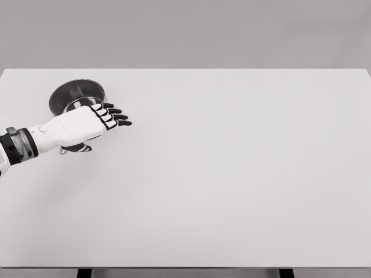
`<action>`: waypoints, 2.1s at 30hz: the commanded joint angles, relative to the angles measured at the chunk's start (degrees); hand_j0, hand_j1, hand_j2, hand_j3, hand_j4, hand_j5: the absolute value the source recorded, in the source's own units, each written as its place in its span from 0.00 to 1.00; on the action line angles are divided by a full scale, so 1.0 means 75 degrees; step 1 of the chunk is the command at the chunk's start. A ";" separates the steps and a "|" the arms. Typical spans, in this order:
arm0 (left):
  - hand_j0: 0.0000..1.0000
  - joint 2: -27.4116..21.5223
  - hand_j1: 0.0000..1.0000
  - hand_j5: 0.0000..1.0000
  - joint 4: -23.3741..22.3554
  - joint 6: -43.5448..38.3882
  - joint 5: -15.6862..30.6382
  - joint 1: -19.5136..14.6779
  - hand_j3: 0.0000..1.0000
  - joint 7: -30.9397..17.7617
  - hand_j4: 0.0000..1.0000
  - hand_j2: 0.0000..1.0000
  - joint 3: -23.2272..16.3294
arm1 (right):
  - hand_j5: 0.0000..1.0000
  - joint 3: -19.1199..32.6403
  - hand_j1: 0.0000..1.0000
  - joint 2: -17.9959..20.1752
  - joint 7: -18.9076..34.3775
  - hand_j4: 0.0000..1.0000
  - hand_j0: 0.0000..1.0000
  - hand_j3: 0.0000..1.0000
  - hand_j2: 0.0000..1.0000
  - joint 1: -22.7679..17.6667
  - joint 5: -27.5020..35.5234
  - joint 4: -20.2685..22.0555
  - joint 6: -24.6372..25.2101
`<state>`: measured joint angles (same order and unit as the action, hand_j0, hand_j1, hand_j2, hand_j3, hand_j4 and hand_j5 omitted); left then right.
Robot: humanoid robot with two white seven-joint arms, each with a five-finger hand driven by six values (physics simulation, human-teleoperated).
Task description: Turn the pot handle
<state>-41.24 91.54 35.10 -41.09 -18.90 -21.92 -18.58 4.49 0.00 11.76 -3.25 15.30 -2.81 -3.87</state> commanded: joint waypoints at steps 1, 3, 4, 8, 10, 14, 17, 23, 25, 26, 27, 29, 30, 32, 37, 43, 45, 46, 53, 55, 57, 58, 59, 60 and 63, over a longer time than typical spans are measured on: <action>1.00 -0.0021 1.00 1.00 0.0006 -0.0014 -0.0030 0.0000 1.00 0.0005 1.00 1.00 0.0005 | 1.00 0.0000 1.00 0.0000 0.0002 1.00 1.00 1.00 1.00 0.0000 -0.0001 -0.0001 0.0000; 1.00 -0.0044 1.00 1.00 0.0006 -0.0014 -0.0065 -0.0023 1.00 0.0005 1.00 1.00 0.0016 | 1.00 0.0000 1.00 0.0000 0.0002 1.00 1.00 1.00 1.00 0.0000 -0.0001 -0.0001 0.0000; 1.00 -0.0056 1.00 1.00 0.0006 -0.0014 -0.0053 -0.0023 1.00 0.0005 1.00 1.00 0.0051 | 1.00 0.0000 1.00 0.0000 0.0002 1.00 1.00 1.00 1.00 0.0000 -0.0001 -0.0001 0.0000; 1.00 -0.0080 1.00 1.00 -0.0006 -0.0014 -0.0065 -0.0012 1.00 0.0005 1.00 1.00 0.0262 | 1.00 0.0000 1.00 0.0000 0.0002 1.00 1.00 1.00 1.00 0.0000 -0.0001 -0.0001 0.0000; 1.00 -0.0080 1.00 1.00 -0.0006 -0.0014 -0.0077 0.0012 1.00 0.0005 1.00 1.00 0.0309 | 1.00 0.0000 1.00 0.0000 0.0002 1.00 1.00 1.00 1.00 0.0000 -0.0001 -0.0001 0.0000; 1.00 -0.0091 1.00 1.00 -0.0018 -0.0014 -0.0194 0.0023 1.00 0.0005 1.00 1.00 0.0321 | 1.00 0.0000 1.00 0.0000 0.0002 1.00 1.00 1.00 1.00 0.0000 -0.0001 -0.0001 0.0000; 1.00 -0.0091 1.00 1.00 -0.0076 -0.0014 -0.0205 0.0012 1.00 0.0005 1.00 1.00 0.0321 | 1.00 0.0000 1.00 0.0000 0.0002 1.00 1.00 1.00 1.00 0.0000 -0.0001 -0.0001 -0.0012; 1.00 -0.0103 1.00 1.00 -0.0100 -0.0014 -0.0240 0.0023 1.00 0.0005 1.00 1.00 0.0415 | 1.00 0.0000 1.00 0.0000 0.0002 1.00 1.00 1.00 1.00 0.0000 -0.0001 -0.0001 0.0000; 1.00 -0.0091 1.00 1.00 -0.0112 -0.0014 -0.0252 0.0082 1.00 0.0005 1.00 1.00 0.0497 | 1.00 0.0000 1.00 0.0000 0.0002 1.00 1.00 1.00 1.00 0.0000 -0.0001 -0.0001 0.0000; 1.00 -0.0103 1.00 1.00 -0.0112 -0.0014 -0.0252 0.0129 1.00 0.0005 1.00 1.00 0.0590 | 1.00 0.0000 1.00 0.0000 0.0002 1.00 1.00 1.00 1.00 0.0000 -0.0001 -0.0001 0.0000; 1.00 -0.0091 1.00 1.00 -0.0112 -0.0014 -0.0252 0.0152 1.00 0.0005 1.00 1.00 0.0626 | 1.00 0.0000 1.00 0.0000 0.0002 1.00 1.00 1.00 1.00 0.0000 -0.0001 -0.0001 0.0000; 1.00 -0.0103 1.00 1.00 -0.0135 -0.0014 -0.0252 0.0164 1.00 0.0005 1.00 1.00 0.0649 | 1.00 0.0000 1.00 0.0000 0.0002 1.00 1.00 1.00 1.00 0.0000 -0.0001 -0.0001 0.0000; 1.00 -0.0103 1.00 1.00 -0.0147 -0.0014 -0.0252 0.0187 1.00 0.0005 1.00 1.00 0.0684 | 1.00 0.0000 1.00 0.0000 0.0002 1.00 1.00 1.00 1.00 0.0000 -0.0001 -0.0001 0.0000; 1.00 -0.0103 1.00 1.00 -0.0147 -0.0014 -0.0252 0.0188 1.00 0.0005 1.00 1.00 0.0755 | 1.00 0.0000 1.00 0.0000 0.0002 1.00 1.00 1.00 1.00 0.0000 -0.0001 -0.0001 0.0000; 1.00 -0.0103 1.00 1.00 -0.0147 -0.0014 -0.0252 0.0199 1.00 0.0005 1.00 1.00 0.0802 | 1.00 0.0000 1.00 0.0000 0.0002 1.00 1.00 1.00 1.00 0.0000 -0.0001 -0.0001 0.0000; 1.00 -0.0115 1.00 1.00 -0.0170 -0.0014 -0.0252 0.0305 1.00 0.0005 1.00 1.00 0.0942 | 1.00 0.0000 1.00 0.0000 0.0002 1.00 1.00 1.00 1.00 0.0000 -0.0001 -0.0001 0.0000; 1.00 -0.0103 1.00 1.00 -0.0170 -0.0014 -0.0345 0.0352 1.00 0.0005 1.00 1.00 0.1012 | 1.00 0.0000 1.00 0.0000 0.0002 1.00 1.00 1.00 1.00 0.0000 -0.0001 -0.0001 0.0000; 1.00 -0.0103 1.00 1.00 -0.0170 -0.0014 -0.0370 0.0352 1.00 0.0005 1.00 1.00 0.1013 | 1.00 0.0000 1.00 0.0000 0.0002 1.00 1.00 1.00 1.00 0.0000 -0.0001 -0.0001 0.0000; 1.00 -0.0209 1.00 1.00 -0.0170 -0.0014 -0.0428 0.0363 1.00 0.0005 1.00 1.00 0.1130 | 1.00 0.0000 1.00 0.0000 0.0002 1.00 1.00 1.00 1.00 0.0000 -0.0001 -0.0001 0.0000; 1.00 -0.0267 1.00 1.00 -0.0170 -0.0014 -0.0428 0.0387 1.00 0.0005 1.00 1.00 0.1153 | 1.00 0.0000 1.00 0.0000 0.0002 1.00 1.00 1.00 1.00 0.0000 -0.0001 -0.0001 -0.0012; 1.00 -0.0279 1.00 1.00 -0.0170 -0.0014 -0.0428 0.0387 1.00 0.0005 1.00 1.00 0.1211 | 1.00 0.0000 1.00 0.0000 0.0002 1.00 1.00 1.00 1.00 0.0000 -0.0001 -0.0001 0.0000; 1.00 -0.0325 1.00 1.00 -0.0170 -0.0014 -0.0428 0.0387 1.00 0.0005 1.00 1.00 0.1235 | 1.00 0.0000 1.00 0.0000 0.0002 1.00 1.00 1.00 1.00 0.0000 -0.0001 -0.0001 0.0000; 1.00 -0.0361 1.00 1.00 -0.0170 -0.0014 -0.0428 0.0398 1.00 0.0005 1.00 1.00 0.1247 | 1.00 0.0000 1.00 0.0000 0.0002 1.00 1.00 1.00 1.00 0.0000 -0.0001 -0.0001 0.0000; 1.00 -0.0361 1.00 1.00 -0.0170 -0.0014 -0.0428 0.0398 1.00 0.0005 1.00 1.00 0.1247 | 1.00 0.0000 1.00 0.0000 0.0002 1.00 1.00 1.00 1.00 0.0000 -0.0001 -0.0001 0.0000; 1.00 -0.0384 1.00 1.00 -0.0170 -0.0014 -0.0428 0.0469 1.00 0.0005 1.00 1.00 0.1235 | 1.00 0.0000 1.00 0.0000 0.0002 1.00 1.00 1.00 1.00 0.0000 -0.0001 -0.0001 0.0000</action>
<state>-43.88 90.27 35.10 -44.59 -15.38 -21.92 -9.40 4.49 0.00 11.76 -3.25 15.30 -2.81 -3.87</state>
